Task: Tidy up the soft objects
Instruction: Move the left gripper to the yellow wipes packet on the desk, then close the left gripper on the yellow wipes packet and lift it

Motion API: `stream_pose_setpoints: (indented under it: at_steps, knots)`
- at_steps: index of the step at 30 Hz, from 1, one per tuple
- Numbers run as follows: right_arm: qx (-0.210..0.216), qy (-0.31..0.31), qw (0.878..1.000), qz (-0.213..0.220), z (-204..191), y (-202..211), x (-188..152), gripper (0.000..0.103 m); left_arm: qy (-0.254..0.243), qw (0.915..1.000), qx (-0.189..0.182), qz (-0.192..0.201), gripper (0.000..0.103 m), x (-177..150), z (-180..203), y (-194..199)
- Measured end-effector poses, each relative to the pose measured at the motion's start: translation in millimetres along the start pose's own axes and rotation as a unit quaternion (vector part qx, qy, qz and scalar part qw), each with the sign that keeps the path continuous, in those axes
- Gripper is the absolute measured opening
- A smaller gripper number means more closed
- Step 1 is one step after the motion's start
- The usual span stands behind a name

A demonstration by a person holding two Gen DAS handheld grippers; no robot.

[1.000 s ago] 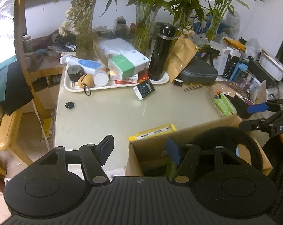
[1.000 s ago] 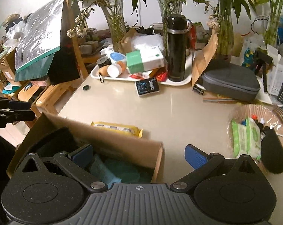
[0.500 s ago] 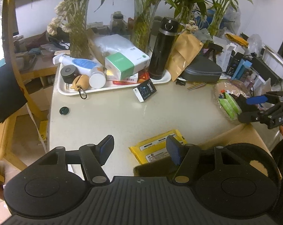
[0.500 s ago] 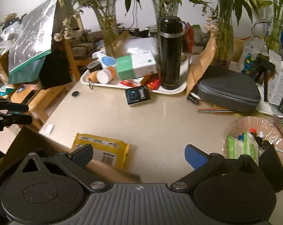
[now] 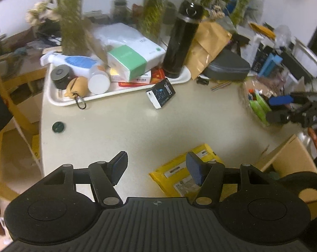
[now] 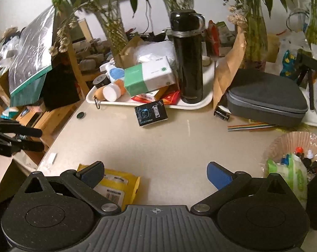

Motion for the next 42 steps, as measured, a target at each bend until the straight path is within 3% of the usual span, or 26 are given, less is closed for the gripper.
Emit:
stream_pose_setpoints:
  at_steps: [11, 17, 21, 26, 29, 30, 32, 36, 38, 42]
  knots:
    - [-0.017, -0.031, 0.999, 0.018, 19, -11, 13, 0.103, -0.052, 0.996, -0.053, -0.05, 0.061, 19, -11, -51]
    - [-0.002, -0.034, 0.999, -0.014, 23, -28, 14, 0.103, -0.074, 0.9874, -0.098, -0.099, 0.061, 15, -11, -82]
    - [-0.013, -0.025, 0.999, -0.021, 22, -35, 15, 0.103, -0.054, 0.9823, -0.124, -0.129, 0.06, 10, -19, -98]
    - [-0.019, -0.037, 0.999, -0.021, 27, -34, 14, 0.103, -0.005, 0.9678, -0.198, -0.155, 0.059, 5, -24, -113]
    - [-0.025, -0.041, 0.999, -0.02, 30, -33, 14, 0.103, 0.019, 0.9588, -0.228, -0.168, 0.048, 2, -23, -122]
    - [-0.027, -0.042, 0.999, -0.02, 30, -33, 14, 0.103, 0.026, 0.957, -0.232, -0.172, 0.04, 1, -23, -125]
    - [-0.028, -0.044, 0.998, -0.018, 31, -32, 15, 0.103, 0.038, 0.9589, -0.223, -0.171, 0.033, -2, -25, -129]
    - [-0.033, -0.046, 0.998, -0.015, 33, -31, 15, 0.103, 0.055, 0.9609, -0.217, -0.163, 0.005, -3, -29, -128]
    - [-0.035, -0.048, 0.998, -0.014, 34, -31, 15, 0.103, 0.065, 0.9616, -0.217, -0.155, 0.002, -1, -29, -125]
    - [-0.035, -0.047, 0.998, -0.012, 33, -31, 16, 0.103, 0.055, 0.9707, -0.19, -0.136, 0.001, 5, -29, -118]
Point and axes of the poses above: each gripper's, at about its wrist camera, not at the fingertips, and y roughly against the way its jaws point, z to its right, x to its top, the point moved 7 cm from there along -y, roughly the way its jaws point, and after that the axes turned 8 degrees about -z, right-handed, at the moved point
